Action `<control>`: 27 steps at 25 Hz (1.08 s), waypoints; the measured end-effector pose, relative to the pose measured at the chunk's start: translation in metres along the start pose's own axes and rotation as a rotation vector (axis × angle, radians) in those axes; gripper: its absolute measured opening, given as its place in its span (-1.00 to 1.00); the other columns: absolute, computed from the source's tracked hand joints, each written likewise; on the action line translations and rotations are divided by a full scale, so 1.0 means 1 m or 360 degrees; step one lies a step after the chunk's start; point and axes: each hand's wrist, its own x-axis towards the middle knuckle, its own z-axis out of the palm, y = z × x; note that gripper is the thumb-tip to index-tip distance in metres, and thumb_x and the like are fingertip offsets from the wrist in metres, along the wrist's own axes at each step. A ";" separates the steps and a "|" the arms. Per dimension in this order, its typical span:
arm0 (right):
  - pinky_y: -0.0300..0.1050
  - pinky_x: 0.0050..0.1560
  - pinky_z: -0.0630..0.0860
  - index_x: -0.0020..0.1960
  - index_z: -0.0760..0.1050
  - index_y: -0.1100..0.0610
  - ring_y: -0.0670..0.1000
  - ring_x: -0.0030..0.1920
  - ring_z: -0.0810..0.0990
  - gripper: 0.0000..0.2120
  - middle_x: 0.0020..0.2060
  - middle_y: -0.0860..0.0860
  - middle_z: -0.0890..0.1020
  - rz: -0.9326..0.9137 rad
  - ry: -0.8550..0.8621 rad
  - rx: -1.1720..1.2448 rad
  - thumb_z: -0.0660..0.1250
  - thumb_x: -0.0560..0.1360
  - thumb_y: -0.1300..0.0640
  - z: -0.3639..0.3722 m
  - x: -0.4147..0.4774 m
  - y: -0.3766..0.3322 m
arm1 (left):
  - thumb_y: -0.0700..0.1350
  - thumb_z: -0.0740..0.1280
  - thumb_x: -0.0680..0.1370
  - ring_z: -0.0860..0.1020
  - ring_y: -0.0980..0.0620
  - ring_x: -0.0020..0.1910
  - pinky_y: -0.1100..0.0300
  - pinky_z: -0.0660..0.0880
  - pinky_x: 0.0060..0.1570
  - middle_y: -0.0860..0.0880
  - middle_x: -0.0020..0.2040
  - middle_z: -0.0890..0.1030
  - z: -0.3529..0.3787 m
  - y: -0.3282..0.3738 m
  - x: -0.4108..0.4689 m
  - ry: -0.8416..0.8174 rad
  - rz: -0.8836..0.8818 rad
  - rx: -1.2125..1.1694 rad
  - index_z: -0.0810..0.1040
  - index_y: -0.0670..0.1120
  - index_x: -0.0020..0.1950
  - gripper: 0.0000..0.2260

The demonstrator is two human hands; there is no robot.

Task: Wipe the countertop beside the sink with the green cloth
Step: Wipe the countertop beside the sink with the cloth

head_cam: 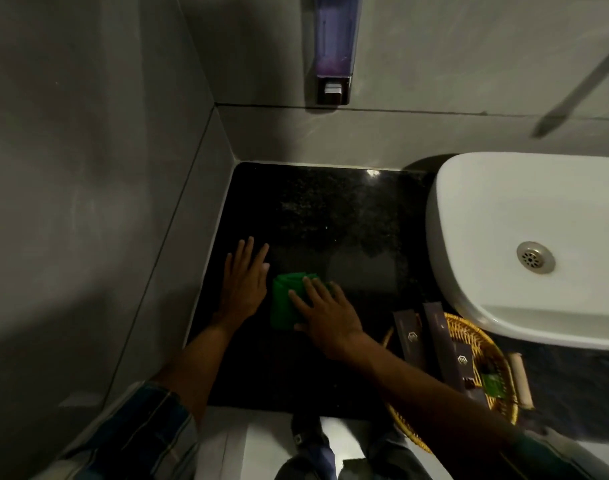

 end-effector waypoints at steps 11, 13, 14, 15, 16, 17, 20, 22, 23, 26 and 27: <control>0.24 0.52 -0.11 0.58 -0.15 0.07 0.28 0.56 -0.20 -0.36 0.57 0.25 -0.18 0.0703 0.0232 0.0383 0.02 0.62 -0.11 -0.049 0.111 0.102 | 0.02 -0.01 0.64 0.07 -0.09 0.56 -0.13 0.06 0.51 -0.12 0.57 0.18 0.021 0.024 0.006 0.0115 -0.0124 0.0167 0.22 0.00 0.50 -0.58; 0.22 0.52 -0.08 0.59 -0.12 0.07 0.26 0.57 -0.15 -0.37 0.58 0.24 -0.13 0.0479 0.0264 0.0260 0.03 0.62 -0.10 -0.045 0.113 0.077 | 0.01 -0.01 0.65 0.08 -0.09 0.56 -0.14 0.07 0.51 -0.12 0.57 0.18 0.019 0.023 0.006 0.0123 -0.0133 0.0167 0.23 -0.02 0.50 -0.58; 0.19 0.53 -0.06 0.59 -0.09 0.05 0.23 0.58 -0.11 -0.38 0.58 0.23 -0.09 0.0351 0.0273 0.0192 0.03 0.62 -0.10 -0.039 0.105 0.068 | 0.00 -0.01 0.65 0.08 -0.09 0.56 -0.14 0.07 0.51 -0.12 0.57 0.18 0.017 0.022 0.004 0.0120 -0.0132 0.0158 0.24 -0.03 0.50 -0.58; 0.15 0.53 -0.04 0.58 -0.06 0.04 0.20 0.59 -0.07 -0.39 0.59 0.20 -0.05 0.0273 0.0297 0.0110 0.03 0.61 -0.10 -0.033 0.093 0.065 | -0.01 0.00 0.65 0.08 -0.09 0.56 -0.14 0.07 0.51 -0.12 0.56 0.19 0.016 0.022 0.003 0.0131 -0.0119 0.0150 0.25 -0.04 0.50 -0.59; 0.12 0.53 -0.03 0.58 -0.04 0.02 0.17 0.59 -0.04 -0.40 0.59 0.18 -0.02 0.0259 0.0341 0.0053 0.04 0.61 -0.10 -0.027 0.083 0.070 | -0.01 0.00 0.65 0.10 -0.09 0.56 -0.14 0.08 0.50 -0.12 0.56 0.21 0.015 0.021 0.003 0.0152 -0.0107 0.0139 0.27 -0.04 0.49 -0.59; 0.11 0.53 -0.03 0.58 -0.03 0.01 0.15 0.59 -0.02 -0.40 0.59 0.16 0.00 0.0319 0.0373 0.0065 0.04 0.61 -0.11 -0.024 0.074 0.079 | -0.01 -0.01 0.65 0.12 -0.10 0.55 -0.14 0.10 0.50 -0.13 0.55 0.23 0.015 0.022 0.004 0.0172 -0.0105 0.0120 0.29 -0.05 0.48 -0.59; 0.15 0.53 -0.05 0.58 -0.05 0.03 0.17 0.59 -0.07 -0.39 0.59 0.18 -0.04 0.0713 0.0394 0.0194 0.02 0.61 -0.12 -0.024 0.079 0.099 | 0.00 0.01 0.64 0.16 -0.12 0.54 -0.15 0.15 0.48 -0.14 0.53 0.27 0.018 0.022 0.005 0.0225 -0.0099 0.0137 0.32 -0.06 0.46 -0.59; 0.19 0.53 -0.09 0.58 -0.06 0.03 0.20 0.58 -0.12 -0.40 0.59 0.19 -0.08 0.0801 0.0389 0.0350 0.01 0.62 -0.12 -0.034 0.102 0.093 | 0.01 0.01 0.64 0.16 -0.11 0.54 -0.15 0.14 0.49 -0.13 0.54 0.26 0.021 0.022 0.005 0.0194 -0.0102 0.0155 0.31 -0.05 0.47 -0.59; 0.20 0.53 -0.11 0.59 -0.07 0.02 0.20 0.58 -0.14 -0.40 0.59 0.19 -0.10 0.0726 0.0364 0.0375 0.01 0.62 -0.12 -0.042 0.114 0.087 | 0.03 0.01 0.64 0.15 -0.10 0.54 -0.14 0.12 0.49 -0.12 0.54 0.25 0.021 0.021 0.006 0.0179 -0.0101 0.0164 0.30 -0.04 0.47 -0.59; 0.16 0.54 -0.10 0.59 -0.08 0.02 0.16 0.59 -0.12 -0.38 0.60 0.15 -0.09 0.0463 0.0250 0.0382 0.05 0.62 -0.12 -0.067 0.114 0.078 | 0.04 0.03 0.65 0.11 -0.08 0.56 -0.10 0.04 0.52 -0.12 0.56 0.21 0.016 0.021 0.005 0.0143 -0.0074 0.0157 0.27 -0.04 0.49 -0.58; 0.14 0.55 -0.08 0.59 -0.08 0.05 0.15 0.59 -0.09 -0.37 0.60 0.14 -0.07 0.0463 0.0294 0.0447 0.09 0.62 -0.09 -0.076 0.102 0.079 | 0.03 0.04 0.65 0.08 -0.07 0.56 -0.08 -0.01 0.52 -0.11 0.57 0.18 0.012 0.022 0.005 0.0105 -0.0075 0.0133 0.26 -0.04 0.50 -0.58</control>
